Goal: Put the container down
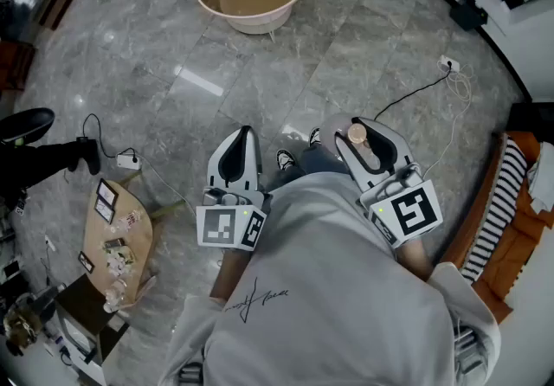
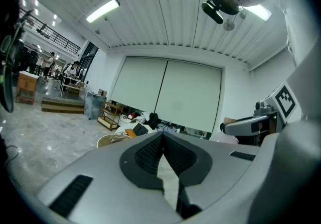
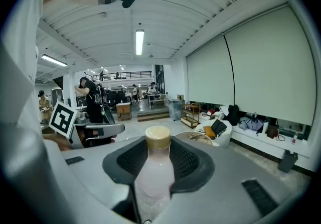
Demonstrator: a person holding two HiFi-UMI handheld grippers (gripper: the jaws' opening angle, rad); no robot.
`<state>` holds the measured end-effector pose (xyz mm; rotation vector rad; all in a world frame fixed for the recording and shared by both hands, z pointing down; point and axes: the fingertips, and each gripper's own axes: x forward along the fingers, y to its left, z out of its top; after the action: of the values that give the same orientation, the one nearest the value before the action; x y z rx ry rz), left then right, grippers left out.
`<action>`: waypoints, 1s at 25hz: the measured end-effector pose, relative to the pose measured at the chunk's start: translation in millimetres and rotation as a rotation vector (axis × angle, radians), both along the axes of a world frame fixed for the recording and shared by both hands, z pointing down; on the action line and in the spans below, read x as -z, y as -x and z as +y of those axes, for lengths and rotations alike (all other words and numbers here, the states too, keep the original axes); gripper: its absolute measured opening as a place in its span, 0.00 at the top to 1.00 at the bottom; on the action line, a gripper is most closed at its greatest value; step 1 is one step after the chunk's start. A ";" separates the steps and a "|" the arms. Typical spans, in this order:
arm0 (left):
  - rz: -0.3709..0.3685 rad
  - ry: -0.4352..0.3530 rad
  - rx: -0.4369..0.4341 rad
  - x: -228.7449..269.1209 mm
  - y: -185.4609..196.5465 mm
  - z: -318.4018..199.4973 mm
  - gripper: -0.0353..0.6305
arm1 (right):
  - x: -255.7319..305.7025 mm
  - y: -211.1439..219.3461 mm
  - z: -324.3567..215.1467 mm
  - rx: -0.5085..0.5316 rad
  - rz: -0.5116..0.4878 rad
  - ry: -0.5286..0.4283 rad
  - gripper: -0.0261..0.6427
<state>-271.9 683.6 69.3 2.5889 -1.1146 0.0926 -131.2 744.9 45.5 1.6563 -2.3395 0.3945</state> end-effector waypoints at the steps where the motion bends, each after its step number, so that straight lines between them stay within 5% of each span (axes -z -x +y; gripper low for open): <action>1: 0.013 -0.007 -0.004 0.2 -2.7 -0.5 0.92 | 1.0 -0.1 -2.3 0.003 0.000 -0.012 0.74; 13: -0.011 -0.006 -0.035 -8.0 -7.9 -19.1 0.92 | -1.4 5.5 -34.3 0.015 -0.015 -0.023 0.74; 25: -0.045 -0.032 -0.006 0.7 -52.0 -107.5 0.92 | -2.8 -57.9 -119.4 0.024 -0.102 -0.013 0.74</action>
<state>-219.9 576.2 68.6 2.6301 -1.1333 0.1362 -73.3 625.5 48.3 1.6486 -2.4381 0.4707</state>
